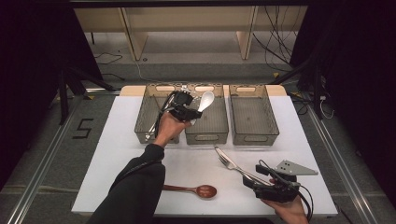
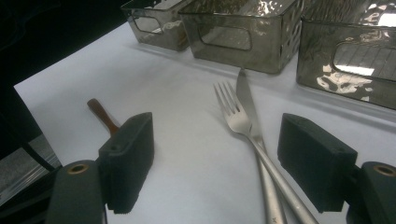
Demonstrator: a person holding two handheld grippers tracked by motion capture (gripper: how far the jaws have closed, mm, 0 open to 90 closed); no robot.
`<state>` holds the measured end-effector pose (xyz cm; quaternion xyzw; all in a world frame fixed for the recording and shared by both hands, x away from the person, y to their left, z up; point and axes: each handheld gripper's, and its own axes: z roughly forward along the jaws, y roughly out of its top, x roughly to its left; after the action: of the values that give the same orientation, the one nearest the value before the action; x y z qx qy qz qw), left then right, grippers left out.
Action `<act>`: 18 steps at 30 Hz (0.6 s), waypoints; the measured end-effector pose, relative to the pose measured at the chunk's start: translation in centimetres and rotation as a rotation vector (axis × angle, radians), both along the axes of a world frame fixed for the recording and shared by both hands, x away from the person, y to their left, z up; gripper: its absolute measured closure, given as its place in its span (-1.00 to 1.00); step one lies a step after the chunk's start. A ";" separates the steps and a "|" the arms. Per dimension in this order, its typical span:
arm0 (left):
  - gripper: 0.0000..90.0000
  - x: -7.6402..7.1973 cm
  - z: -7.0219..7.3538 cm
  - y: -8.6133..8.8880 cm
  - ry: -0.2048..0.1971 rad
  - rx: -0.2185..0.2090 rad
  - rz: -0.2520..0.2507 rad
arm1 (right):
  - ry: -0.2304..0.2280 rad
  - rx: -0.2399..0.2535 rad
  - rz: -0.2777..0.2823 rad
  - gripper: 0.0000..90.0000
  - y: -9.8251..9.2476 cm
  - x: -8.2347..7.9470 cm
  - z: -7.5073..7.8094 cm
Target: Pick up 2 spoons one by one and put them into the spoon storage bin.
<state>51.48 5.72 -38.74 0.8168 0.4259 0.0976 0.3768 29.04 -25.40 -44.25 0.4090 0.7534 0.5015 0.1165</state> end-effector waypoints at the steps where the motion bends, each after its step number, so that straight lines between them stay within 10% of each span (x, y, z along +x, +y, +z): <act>1: 0.69 0.0 -0.1 -0.1 0.000 0.004 0.001 | 0.001 0.000 0.000 -0.38 0.0 0.0 0.0; 18: 0.62 0.3 -1.7 -0.6 0.063 0.026 0.008 | 0.005 0.000 0.003 -0.38 0.1 0.0 0.0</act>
<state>51.79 5.14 -40.44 0.8225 0.4396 0.0787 0.3523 29.01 -25.32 -44.25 0.4091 0.7543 0.5008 0.1137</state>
